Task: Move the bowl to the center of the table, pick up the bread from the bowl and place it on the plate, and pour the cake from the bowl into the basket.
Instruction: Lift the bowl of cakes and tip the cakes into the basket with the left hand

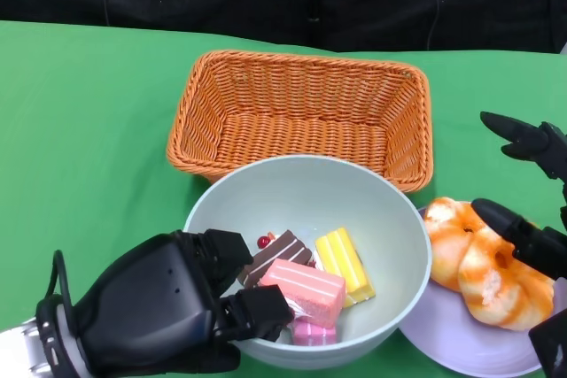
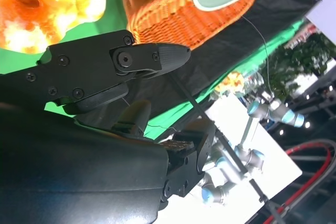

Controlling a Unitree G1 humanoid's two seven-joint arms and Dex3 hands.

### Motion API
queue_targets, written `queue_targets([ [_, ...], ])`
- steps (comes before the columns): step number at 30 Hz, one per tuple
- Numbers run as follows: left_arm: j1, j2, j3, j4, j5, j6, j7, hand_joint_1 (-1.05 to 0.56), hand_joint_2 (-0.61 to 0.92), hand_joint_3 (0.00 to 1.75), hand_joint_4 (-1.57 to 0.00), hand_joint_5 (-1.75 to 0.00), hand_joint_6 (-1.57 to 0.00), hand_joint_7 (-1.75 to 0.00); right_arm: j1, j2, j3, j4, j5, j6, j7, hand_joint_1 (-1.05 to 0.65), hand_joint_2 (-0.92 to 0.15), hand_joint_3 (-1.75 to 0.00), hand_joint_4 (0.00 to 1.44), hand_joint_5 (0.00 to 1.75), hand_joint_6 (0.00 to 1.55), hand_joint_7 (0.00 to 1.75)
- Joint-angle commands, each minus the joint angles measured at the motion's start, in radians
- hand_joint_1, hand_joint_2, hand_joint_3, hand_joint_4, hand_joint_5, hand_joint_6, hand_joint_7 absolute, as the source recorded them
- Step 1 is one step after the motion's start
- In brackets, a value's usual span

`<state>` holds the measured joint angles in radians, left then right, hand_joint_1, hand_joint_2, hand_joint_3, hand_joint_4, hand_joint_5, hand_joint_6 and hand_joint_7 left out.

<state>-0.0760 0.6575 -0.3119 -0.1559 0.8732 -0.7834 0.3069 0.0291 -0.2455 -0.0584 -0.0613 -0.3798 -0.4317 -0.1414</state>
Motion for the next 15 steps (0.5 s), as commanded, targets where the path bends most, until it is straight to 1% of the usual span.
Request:
queue_targets([
  [1, -0.003, -0.015, 0.036, -0.024, -0.062, -0.014, -0.025, -0.31, 0.29, 1.16, -1.04, -1.75, -0.81, -1.74, -0.022, 0.005, -0.019, 0.033, 0.053, -0.037, -0.017, -0.02, -0.53, -0.87, 0.57, 1.25, 0.58, 0.93],
  [2, -0.001, -0.019, 0.040, -0.024, -0.065, -0.018, -0.031, -0.31, 0.28, 1.17, -1.04, -1.75, -0.81, -1.74, -0.023, 0.005, -0.019, 0.036, 0.056, -0.041, -0.016, 0.00, -0.49, -0.94, 0.59, 1.25, 0.60, 0.94],
  [5, 0.002, -0.031, 0.053, -0.023, -0.070, -0.028, -0.049, -0.31, 0.28, 1.18, -1.04, -1.75, -0.81, -1.75, -0.026, 0.005, -0.021, 0.043, 0.057, -0.048, -0.016, 0.01, -0.46, -0.99, 0.61, 1.26, 0.61, 0.95],
  [6, -0.007, -0.051, 0.059, -0.014, -0.130, -0.018, -0.062, -0.31, 0.27, 1.18, -1.04, -1.75, -0.81, -1.75, -0.019, 0.009, -0.011, 0.034, 0.104, -0.037, 0.020, 0.01, -0.46, -1.00, 0.61, 1.26, 0.61, 0.95],
  [7, -0.014, -0.068, 0.065, -0.007, -0.177, -0.011, -0.074, -0.27, 0.16, 1.36, -1.06, -1.75, -0.83, -1.75, -0.015, 0.012, -0.005, 0.027, 0.140, -0.028, 0.048, 0.10, -0.43, -1.14, 0.80, 1.33, 0.77, 1.06],
  [8, -0.021, -0.084, 0.074, -0.002, -0.216, -0.002, -0.086, -0.25, 0.07, 1.50, -1.07, -1.75, -0.83, -1.75, -0.005, 0.017, 0.005, 0.010, 0.174, -0.014, 0.077, 0.16, -0.38, -1.31, 0.94, 1.36, 0.88, 1.14],
  [9, -0.026, -0.096, 0.083, 0.000, -0.243, 0.002, -0.097, -0.24, 0.05, 1.55, -1.08, -1.75, -0.84, -1.75, 0.004, 0.020, 0.012, -0.005, 0.199, -0.002, 0.098, 0.19, -0.35, -1.39, 1.00, 1.40, 0.92, 1.19],
  [11, -0.031, -0.108, 0.100, 0.002, -0.265, 0.005, -0.117, -0.23, 0.03, 1.63, -1.09, -1.75, -0.83, -1.75, 0.017, 0.025, 0.019, -0.031, 0.227, 0.015, 0.125, 0.22, -0.31, -1.51, 1.04, 1.49, 0.95, 1.27],
  [12, -0.037, -0.116, 0.108, 0.010, -0.275, 0.004, -0.122, -0.22, 0.03, 1.64, -1.09, -1.75, -0.83, -1.75, 0.026, 0.029, 0.024, -0.047, 0.230, 0.030, 0.135, 0.22, -0.30, -1.53, 1.05, 1.51, 0.95, 1.29],
  [14, -0.044, -0.128, 0.122, 0.022, -0.292, 0.006, -0.135, -0.25, 0.05, 1.67, -1.09, -1.75, -0.83, -1.75, 0.039, 0.037, 0.032, -0.071, 0.226, 0.052, 0.146, 0.22, -0.27, -1.58, 1.05, 1.64, 0.92, 1.35],
  [15, -0.050, -0.135, 0.131, 0.029, -0.302, 0.009, -0.140, -0.25, 0.05, 1.68, -1.09, -1.75, -0.83, -1.75, 0.046, 0.042, 0.035, -0.084, 0.220, 0.066, 0.149, 0.22, -0.27, -1.59, 1.05, 1.67, 0.91, 1.37],
])
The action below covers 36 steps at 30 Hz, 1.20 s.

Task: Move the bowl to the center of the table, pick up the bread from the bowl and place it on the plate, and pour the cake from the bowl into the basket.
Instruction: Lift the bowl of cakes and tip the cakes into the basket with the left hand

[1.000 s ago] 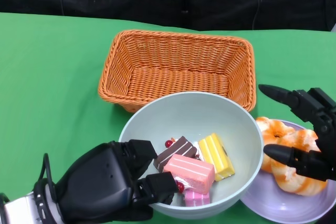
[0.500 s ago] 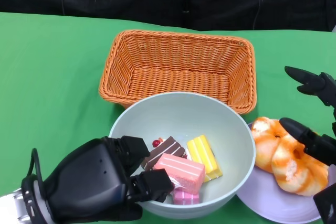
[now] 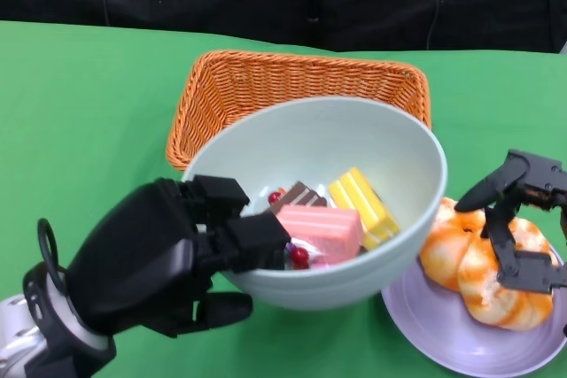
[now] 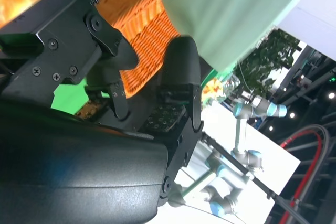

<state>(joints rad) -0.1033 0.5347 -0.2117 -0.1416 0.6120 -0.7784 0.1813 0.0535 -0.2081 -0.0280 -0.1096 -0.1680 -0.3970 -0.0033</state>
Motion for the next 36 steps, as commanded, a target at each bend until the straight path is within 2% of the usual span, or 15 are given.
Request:
queue_targets([
  [1, -0.026, -0.017, 0.037, 0.019, -0.046, 0.004, -0.019, -0.26, 0.06, 1.69, -1.09, -1.75, -0.83, -1.75, 0.025, 0.008, 0.006, -0.044, 0.003, 0.041, 0.012, 0.21, -0.26, -1.61, 1.05, 1.71, 0.91, 1.40],
  [6, -0.034, -0.052, 0.078, 0.030, -0.083, 0.035, -0.041, -0.27, 0.10, 1.72, -1.08, -1.75, -0.84, -1.75, 0.029, 0.004, 0.009, -0.055, -0.016, 0.069, 0.018, 0.19, -0.23, -1.68, 1.04, 1.75, 0.88, 1.52],
  [9, -0.034, -0.065, 0.090, 0.031, -0.090, 0.034, -0.052, -0.26, 0.10, 1.72, -1.07, -1.75, -0.84, -1.75, 0.031, 0.003, 0.009, -0.058, -0.019, 0.072, 0.022, 0.19, -0.22, -1.69, 1.03, 1.75, 0.87, 1.55],
  [13, -0.071, -0.117, 0.091, 0.066, -0.175, 0.058, -0.075, -0.25, 0.12, 1.73, -1.08, -1.75, -0.86, -1.75, 0.035, -0.008, 0.018, -0.053, -0.006, 0.070, 0.059, 0.19, -0.22, -1.70, 1.04, 1.75, 0.87, 1.57],
  [17, -0.076, -0.132, 0.098, 0.071, -0.195, 0.060, -0.099, -0.24, 0.13, 1.72, -1.08, -1.75, -0.87, -1.75, 0.036, -0.004, 0.015, -0.054, -0.004, 0.071, 0.070, 0.19, -0.22, -1.70, 1.04, 1.75, 0.86, 1.57],
  [19, -0.124, -0.196, 0.079, 0.129, -0.252, 0.081, -0.103, -0.22, 0.12, 1.74, -1.07, -1.75, -0.86, -1.75, 0.035, -0.005, 0.023, -0.046, -0.010, 0.062, 0.076, 0.21, -0.23, -1.69, 1.03, 1.75, 0.85, 1.57],
  [27, -0.207, -0.367, 0.063, 0.275, -0.373, 0.129, -0.124, -0.12, 0.16, 1.74, -1.06, -1.75, -0.87, -1.74, 0.028, -0.013, 0.033, -0.013, -0.015, 0.029, 0.095, 0.23, -0.21, -1.69, 1.02, 1.75, 0.84, 1.54],
  [29, -0.218, -0.397, 0.068, 0.294, -0.381, 0.142, -0.123, -0.11, 0.16, 1.74, -1.06, -1.75, -0.87, -1.74, 0.027, -0.014, 0.030, -0.011, -0.014, 0.026, 0.098, 0.23, -0.21, -1.70, 1.02, 1.75, 0.84, 1.54],
  [32, -0.239, -0.477, 0.074, 0.330, -0.461, 0.208, -0.136, -0.14, 0.26, 1.68, -1.07, -1.75, -0.89, -1.70, 0.024, -0.018, 0.026, -0.003, -0.011, 0.017, 0.100, 0.22, -0.22, -1.70, 1.02, 1.75, 0.85, 1.54],
  [36, -0.264, -0.523, 0.081, 0.362, -0.467, 0.246, -0.129, -0.16, 0.26, 1.69, -1.06, -1.75, -0.88, -1.70, 0.022, -0.019, 0.025, 0.007, -0.006, 0.002, 0.105, 0.22, -0.21, -1.70, 1.02, 1.75, 0.85, 1.54],
])
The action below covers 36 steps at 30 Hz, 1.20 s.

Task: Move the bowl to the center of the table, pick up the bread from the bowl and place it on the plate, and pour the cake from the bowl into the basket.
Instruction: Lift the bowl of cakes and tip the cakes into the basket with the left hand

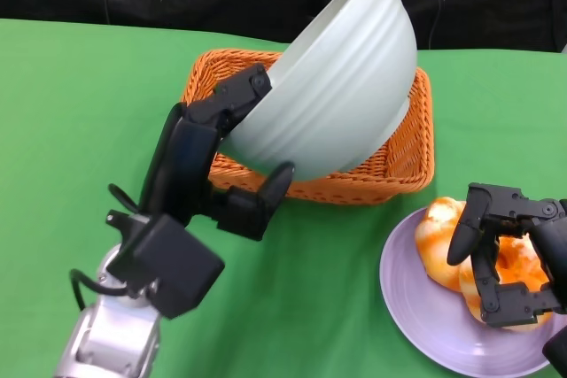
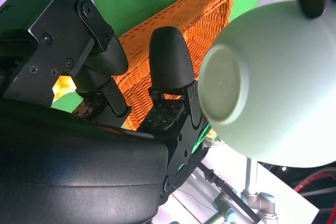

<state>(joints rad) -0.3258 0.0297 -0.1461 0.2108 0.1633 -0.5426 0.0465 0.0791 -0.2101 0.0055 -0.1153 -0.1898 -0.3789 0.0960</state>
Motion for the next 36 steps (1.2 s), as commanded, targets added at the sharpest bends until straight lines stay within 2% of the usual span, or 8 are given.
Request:
queue_targets([
  [1, -0.046, -0.025, 0.017, 0.017, -0.023, 0.016, 0.003, -0.17, 0.26, 1.69, -1.06, -1.75, -0.88, -1.70, -0.003, -0.017, -0.009, 0.015, 0.015, -0.018, 0.007, 0.22, -0.21, -1.70, 1.02, 1.75, 0.85, 1.54],
  [9, -0.093, -0.137, 0.046, 0.081, -0.112, 0.102, 0.007, -0.19, 0.20, 1.74, -1.03, -1.75, -0.90, -1.72, -0.003, -0.017, -0.007, 0.015, 0.017, -0.016, 0.018, 0.21, -0.20, -1.70, 1.02, 1.75, 0.86, 1.54],
  [14, -0.104, -0.181, 0.068, 0.099, -0.159, 0.159, 0.001, -0.19, 0.19, 1.74, -1.03, -1.75, -0.90, -1.74, -0.001, -0.016, -0.006, 0.015, 0.010, -0.016, 0.020, 0.20, -0.19, -1.69, 1.02, 1.75, 0.86, 1.54],
  [22, -0.158, -0.309, 0.151, 0.212, -0.314, 0.189, 0.004, -0.19, 0.16, 1.73, -1.03, -1.75, -0.90, -1.73, -0.003, -0.014, 0.001, 0.036, 0.008, -0.036, 0.023, 0.24, -0.18, -1.70, 1.03, 1.75, 0.87, 1.54],
  [28, -0.182, -0.376, 0.203, 0.242, -0.407, 0.211, -0.001, -0.17, 0.20, 1.71, -1.07, -1.75, -0.91, -1.75, -0.001, -0.011, 0.002, 0.029, 0.013, -0.020, 0.027, 0.28, -0.18, -1.73, 1.03, 1.75, 0.88, 1.53],
  [36, -0.209, -0.449, 0.246, 0.212, -0.587, 0.315, 0.020, -0.15, 0.24, 1.74, -1.13, -1.75, -0.93, -1.75, 0.002, -0.013, 0.004, 0.026, 0.008, -0.018, 0.032, 0.31, -0.18, -1.73, 1.04, 1.75, 0.89, 1.53],
])
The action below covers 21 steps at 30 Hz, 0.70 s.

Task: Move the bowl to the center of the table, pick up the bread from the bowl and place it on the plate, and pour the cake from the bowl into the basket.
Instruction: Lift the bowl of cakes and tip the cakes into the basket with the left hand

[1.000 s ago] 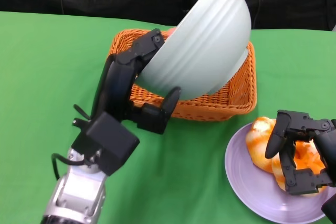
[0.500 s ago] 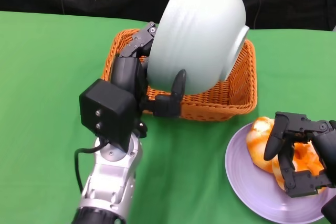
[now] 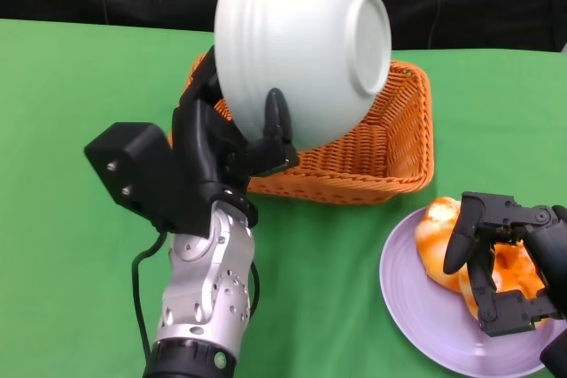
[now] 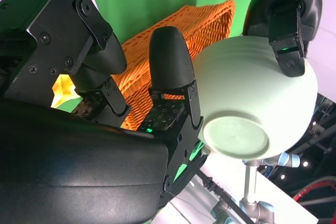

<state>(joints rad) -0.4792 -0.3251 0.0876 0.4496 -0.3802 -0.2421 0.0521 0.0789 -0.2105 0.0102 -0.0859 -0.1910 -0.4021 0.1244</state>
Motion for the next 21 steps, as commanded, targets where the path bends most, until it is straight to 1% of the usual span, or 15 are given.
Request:
queue_targets([
  [1, -0.056, -0.098, 0.013, -0.035, -0.064, 0.029, 0.018, -0.17, 0.24, 1.75, -1.13, -1.75, -0.93, -1.75, 0.003, -0.012, 0.000, -0.005, 0.009, 0.007, 0.005, 0.31, -0.18, -1.73, 1.04, 1.75, 0.89, 1.53],
  [7, -0.056, -0.111, 0.020, -0.054, -0.144, 0.077, 0.055, -0.18, 0.27, 1.75, -1.11, -1.75, -0.92, -1.75, 0.003, -0.013, 0.003, -0.005, 0.003, 0.004, 0.005, 0.32, -0.19, -1.72, 1.04, 1.75, 0.88, 1.52],
  [13, -0.071, -0.126, 0.044, -0.027, -0.237, 0.099, 0.074, -0.18, 0.31, 1.74, -1.11, -1.75, -0.91, -1.75, 0.004, -0.014, 0.004, 0.003, 0.014, -0.008, 0.011, 0.33, -0.19, -1.72, 1.03, 1.75, 0.89, 1.52],
  [21, -0.094, -0.155, 0.095, -0.010, -0.393, 0.151, 0.120, -0.19, 0.36, 1.67, -1.11, -1.75, -0.86, -1.75, 0.010, -0.009, 0.004, -0.006, 0.012, 0.000, 0.010, 0.34, -0.20, -1.72, 1.03, 1.75, 0.88, 1.52],
])
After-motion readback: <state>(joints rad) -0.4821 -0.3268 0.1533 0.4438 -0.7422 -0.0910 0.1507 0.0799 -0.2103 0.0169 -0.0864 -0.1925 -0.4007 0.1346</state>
